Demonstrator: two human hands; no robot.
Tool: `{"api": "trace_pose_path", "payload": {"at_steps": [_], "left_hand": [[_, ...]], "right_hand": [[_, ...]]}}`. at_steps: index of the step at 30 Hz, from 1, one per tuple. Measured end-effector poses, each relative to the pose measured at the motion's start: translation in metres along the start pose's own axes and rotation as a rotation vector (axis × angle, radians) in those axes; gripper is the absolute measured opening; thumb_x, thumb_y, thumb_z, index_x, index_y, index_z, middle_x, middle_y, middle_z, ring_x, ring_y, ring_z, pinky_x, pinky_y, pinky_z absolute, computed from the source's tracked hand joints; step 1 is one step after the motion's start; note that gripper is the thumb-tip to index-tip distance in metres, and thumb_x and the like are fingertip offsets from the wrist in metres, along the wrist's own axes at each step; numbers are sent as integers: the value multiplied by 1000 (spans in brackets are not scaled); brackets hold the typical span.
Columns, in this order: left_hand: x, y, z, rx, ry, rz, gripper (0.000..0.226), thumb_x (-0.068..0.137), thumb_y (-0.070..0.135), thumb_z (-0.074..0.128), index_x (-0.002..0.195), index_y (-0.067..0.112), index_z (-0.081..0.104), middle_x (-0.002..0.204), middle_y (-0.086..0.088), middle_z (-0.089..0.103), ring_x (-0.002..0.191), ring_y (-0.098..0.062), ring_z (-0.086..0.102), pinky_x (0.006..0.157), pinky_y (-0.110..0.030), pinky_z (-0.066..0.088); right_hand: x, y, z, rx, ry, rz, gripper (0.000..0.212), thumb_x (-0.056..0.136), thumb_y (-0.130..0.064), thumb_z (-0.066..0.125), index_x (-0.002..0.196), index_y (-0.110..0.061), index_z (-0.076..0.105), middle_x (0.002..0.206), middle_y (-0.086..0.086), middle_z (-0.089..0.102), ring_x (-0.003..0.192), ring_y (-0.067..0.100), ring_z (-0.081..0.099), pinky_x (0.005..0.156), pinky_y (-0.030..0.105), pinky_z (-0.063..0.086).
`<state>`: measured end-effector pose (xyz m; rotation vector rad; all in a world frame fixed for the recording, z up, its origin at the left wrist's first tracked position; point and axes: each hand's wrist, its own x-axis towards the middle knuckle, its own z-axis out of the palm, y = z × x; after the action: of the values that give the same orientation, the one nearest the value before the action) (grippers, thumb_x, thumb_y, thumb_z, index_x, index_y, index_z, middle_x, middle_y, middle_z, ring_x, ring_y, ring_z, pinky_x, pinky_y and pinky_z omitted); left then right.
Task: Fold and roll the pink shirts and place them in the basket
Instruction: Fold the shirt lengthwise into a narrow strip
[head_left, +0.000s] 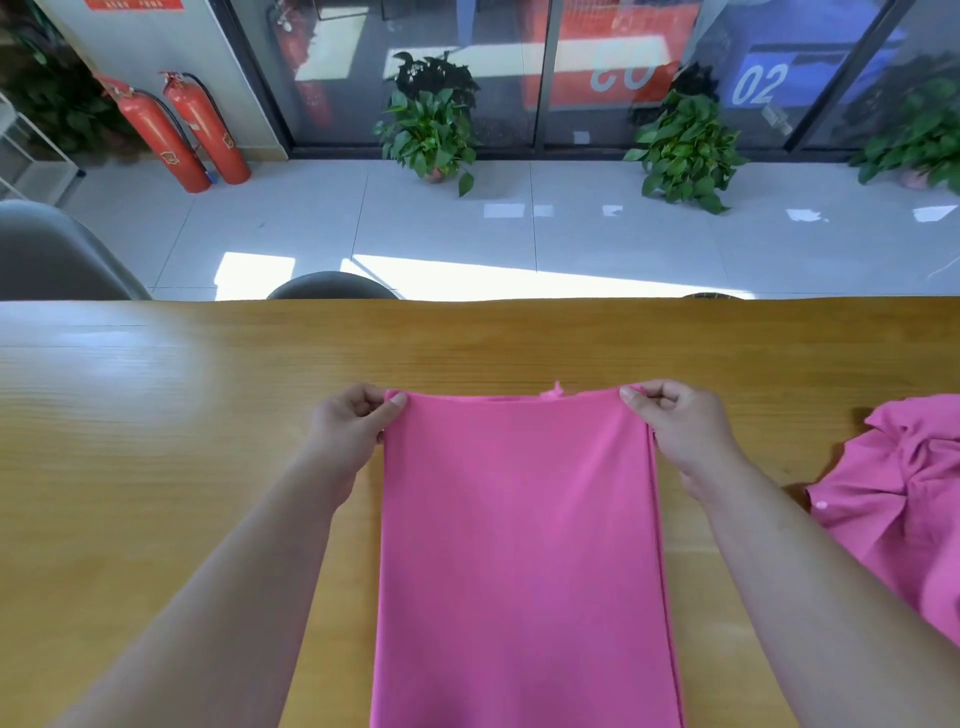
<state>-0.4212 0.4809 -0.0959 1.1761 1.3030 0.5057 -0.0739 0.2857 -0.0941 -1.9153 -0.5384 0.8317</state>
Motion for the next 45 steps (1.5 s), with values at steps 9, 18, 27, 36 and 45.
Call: {"api": "trace_pose_path", "payload": {"at_steps": [9, 18, 27, 36, 45], "left_hand": [[15, -5, 17, 180, 231, 34, 15, 86, 29, 89, 90, 19, 78, 85, 1, 78, 79, -13, 72, 71, -31, 56], [-2, -23, 49, 574, 371, 196, 43, 101, 27, 65, 143, 23, 54, 140, -1, 55, 127, -22, 57, 102, -38, 48], [-71, -100, 81, 1306, -60, 632, 77, 108, 67, 33, 170, 29, 10, 178, -1, -4, 164, -24, -9, 132, -53, 11], [-52, -86, 67, 1413, -65, 465, 86, 101, 80, 16, 168, 33, -11, 175, -5, -23, 160, -26, -26, 132, -52, -1], [-130, -101, 89, 1288, -115, 542, 72, 112, 55, 25, 170, 23, -2, 176, -8, -20, 161, -29, -22, 133, -51, 3]], "right_hand": [[16, 14, 10, -114, 80, -32, 10, 95, -30, 80, 89, -22, 79, 79, -5, 78, 71, 11, 68, 68, 31, 49], [-1, 27, 37, -551, 316, -87, 33, 102, -39, 64, 130, -20, 69, 118, 3, 72, 113, 28, 62, 99, 40, 46], [-102, 72, 88, -1194, -184, -547, 67, 109, -64, 29, 169, -40, 8, 178, -3, -6, 164, 26, -9, 130, 54, 14], [-58, 62, 69, -1292, -134, -369, 76, 104, -75, 14, 168, -40, -7, 176, 2, -21, 161, 26, -22, 132, 52, 5], [-151, 64, 90, -1248, -191, -431, 70, 111, -56, 23, 170, -28, -1, 177, 6, -13, 163, 30, -15, 131, 55, 9]]}}
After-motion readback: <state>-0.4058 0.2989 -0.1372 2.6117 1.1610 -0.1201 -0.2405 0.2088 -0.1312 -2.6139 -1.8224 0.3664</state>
